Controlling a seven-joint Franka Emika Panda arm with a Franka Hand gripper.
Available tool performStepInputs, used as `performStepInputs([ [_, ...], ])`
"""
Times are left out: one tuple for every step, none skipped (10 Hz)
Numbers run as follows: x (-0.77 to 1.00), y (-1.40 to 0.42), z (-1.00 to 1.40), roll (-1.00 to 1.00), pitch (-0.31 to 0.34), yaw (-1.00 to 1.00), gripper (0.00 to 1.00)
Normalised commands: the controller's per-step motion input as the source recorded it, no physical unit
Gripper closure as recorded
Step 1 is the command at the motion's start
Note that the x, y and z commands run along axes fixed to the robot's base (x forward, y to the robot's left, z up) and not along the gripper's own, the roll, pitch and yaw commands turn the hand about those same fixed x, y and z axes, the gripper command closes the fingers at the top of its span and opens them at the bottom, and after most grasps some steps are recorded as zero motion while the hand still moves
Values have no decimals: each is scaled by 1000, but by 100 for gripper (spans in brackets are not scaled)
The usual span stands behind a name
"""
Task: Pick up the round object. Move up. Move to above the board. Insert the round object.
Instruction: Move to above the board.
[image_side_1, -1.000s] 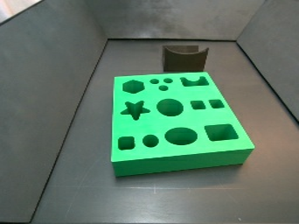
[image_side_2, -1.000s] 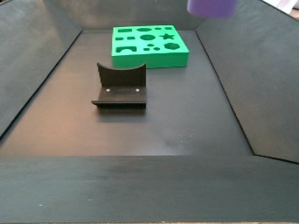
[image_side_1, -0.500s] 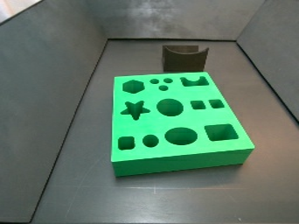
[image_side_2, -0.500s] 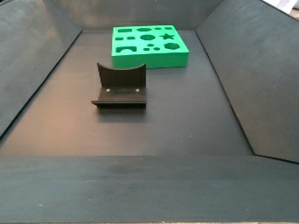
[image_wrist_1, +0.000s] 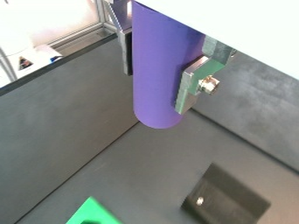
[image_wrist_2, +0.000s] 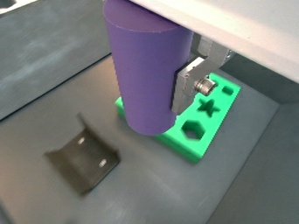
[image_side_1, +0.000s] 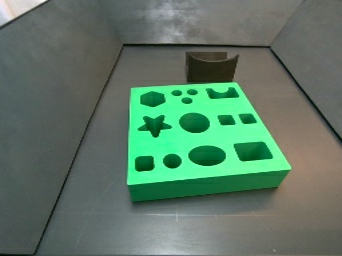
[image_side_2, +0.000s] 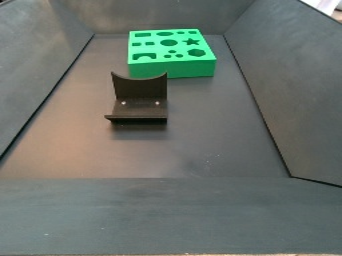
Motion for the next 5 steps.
performStepInputs([
  [42,-1000,117,-16,18,7,100],
  [45,-1000,125,-8,32,-2,100],
  [49,-1000,129,-13,47,9,100],
  [60,-1000,134,-2,70,-1,100],
  [72,-1000,137,-6,85,8,100],
])
